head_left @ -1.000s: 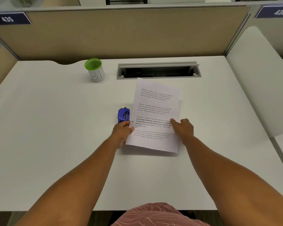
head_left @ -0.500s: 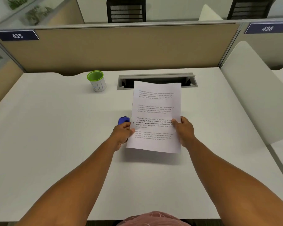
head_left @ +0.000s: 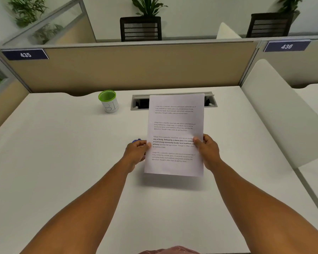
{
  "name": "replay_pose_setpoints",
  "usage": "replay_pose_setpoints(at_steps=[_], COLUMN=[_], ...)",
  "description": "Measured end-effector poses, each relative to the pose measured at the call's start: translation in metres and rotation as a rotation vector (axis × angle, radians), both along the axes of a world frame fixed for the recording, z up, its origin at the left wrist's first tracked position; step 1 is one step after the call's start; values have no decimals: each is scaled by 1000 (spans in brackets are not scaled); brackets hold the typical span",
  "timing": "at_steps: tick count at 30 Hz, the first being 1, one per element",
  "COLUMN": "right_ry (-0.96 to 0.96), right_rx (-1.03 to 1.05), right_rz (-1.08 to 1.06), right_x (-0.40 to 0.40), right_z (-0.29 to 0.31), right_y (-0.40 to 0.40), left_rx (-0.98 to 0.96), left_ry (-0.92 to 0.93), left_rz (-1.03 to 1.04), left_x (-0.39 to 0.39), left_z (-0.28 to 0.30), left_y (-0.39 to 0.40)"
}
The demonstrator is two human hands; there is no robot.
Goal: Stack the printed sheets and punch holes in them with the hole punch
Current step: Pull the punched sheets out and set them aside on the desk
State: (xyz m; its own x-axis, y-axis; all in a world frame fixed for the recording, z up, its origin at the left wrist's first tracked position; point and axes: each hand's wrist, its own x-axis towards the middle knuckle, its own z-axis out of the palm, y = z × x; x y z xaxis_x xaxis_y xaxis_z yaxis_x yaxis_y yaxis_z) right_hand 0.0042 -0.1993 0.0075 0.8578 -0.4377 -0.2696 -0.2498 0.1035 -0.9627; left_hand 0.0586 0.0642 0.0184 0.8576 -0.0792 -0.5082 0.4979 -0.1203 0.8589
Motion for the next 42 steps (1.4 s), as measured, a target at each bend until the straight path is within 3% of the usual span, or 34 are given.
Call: replay_pose_setpoints(at_steps=[11, 27, 34, 42], right_ry=[-30, -24, -80, -177], right_rx=[18, 90, 117, -206], right_rz=[15, 98, 45, 115], right_x=[-1, -8, 2, 17], right_z=[5, 11, 29, 61], right_y=[-8, -5, -2, 11], left_rx=[88, 38, 11, 144], left_ry=[-12, -158, -203, -458], left_rz=[-132, 38, -217, 12], left_x=[7, 32, 17, 11], left_z=[6, 31, 38, 45], left_y=[-1, -6, -14, -42])
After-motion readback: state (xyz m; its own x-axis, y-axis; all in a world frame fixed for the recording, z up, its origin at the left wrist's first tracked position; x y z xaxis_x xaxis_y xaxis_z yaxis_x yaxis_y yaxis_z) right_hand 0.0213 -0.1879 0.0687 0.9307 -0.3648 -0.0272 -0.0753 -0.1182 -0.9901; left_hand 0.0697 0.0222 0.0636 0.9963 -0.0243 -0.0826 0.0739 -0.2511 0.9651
